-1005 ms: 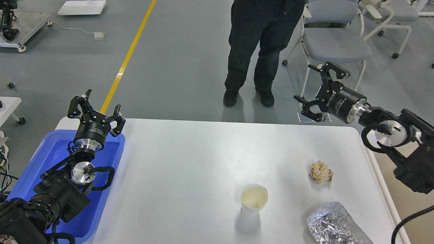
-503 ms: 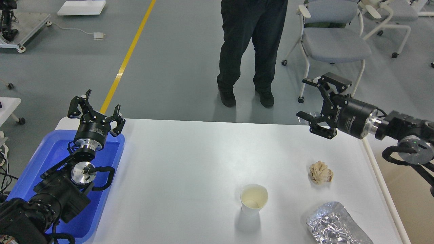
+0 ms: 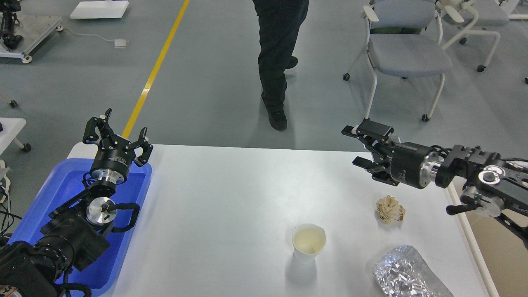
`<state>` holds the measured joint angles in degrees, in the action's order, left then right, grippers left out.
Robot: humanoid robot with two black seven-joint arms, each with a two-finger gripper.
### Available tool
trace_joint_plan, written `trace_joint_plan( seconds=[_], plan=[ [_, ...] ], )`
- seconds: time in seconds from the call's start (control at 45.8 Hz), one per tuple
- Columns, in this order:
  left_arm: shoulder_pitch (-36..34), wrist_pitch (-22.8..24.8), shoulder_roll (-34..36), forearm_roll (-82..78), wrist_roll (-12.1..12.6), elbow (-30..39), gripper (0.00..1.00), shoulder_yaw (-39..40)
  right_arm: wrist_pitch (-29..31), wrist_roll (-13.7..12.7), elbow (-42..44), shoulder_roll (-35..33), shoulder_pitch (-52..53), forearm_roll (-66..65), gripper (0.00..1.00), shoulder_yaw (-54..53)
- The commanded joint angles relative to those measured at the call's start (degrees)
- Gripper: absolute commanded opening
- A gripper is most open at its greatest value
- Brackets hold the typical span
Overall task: Tidy desktop
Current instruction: 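Swing the right gripper outward and lower it toward the white paper cup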
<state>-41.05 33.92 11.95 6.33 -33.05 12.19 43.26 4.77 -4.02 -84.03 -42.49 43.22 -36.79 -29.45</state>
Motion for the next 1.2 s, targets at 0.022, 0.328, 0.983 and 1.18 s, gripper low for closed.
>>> trace_joint_plan(
  seconds=[0.022,0.328,0.983,1.18],
  plan=[
    [0.0,0.0,0.0,0.0,0.0,-0.1,1.00,0.0,-5.5,-0.7,1.8,3.6,6.0,-5.0,1.00,10.7],
    [0.0,0.0,0.0,0.0,0.0,0.0,1.00,0.0,-7.1,-5.0,9.0,7.0,22.1,5.3,1.00,18.4],
    [0.0,0.0,0.0,0.0,0.0,0.0,1.00,0.0,-13.9,8.8,10.3,9.2,45.2,22.9,1.00,63.2],
    [0.0,0.0,0.0,0.0,0.0,0.0,1.00,0.0,-14.1,13.5,8.8,9.6,45.1,25.3,1.00,70.4]
  ],
)
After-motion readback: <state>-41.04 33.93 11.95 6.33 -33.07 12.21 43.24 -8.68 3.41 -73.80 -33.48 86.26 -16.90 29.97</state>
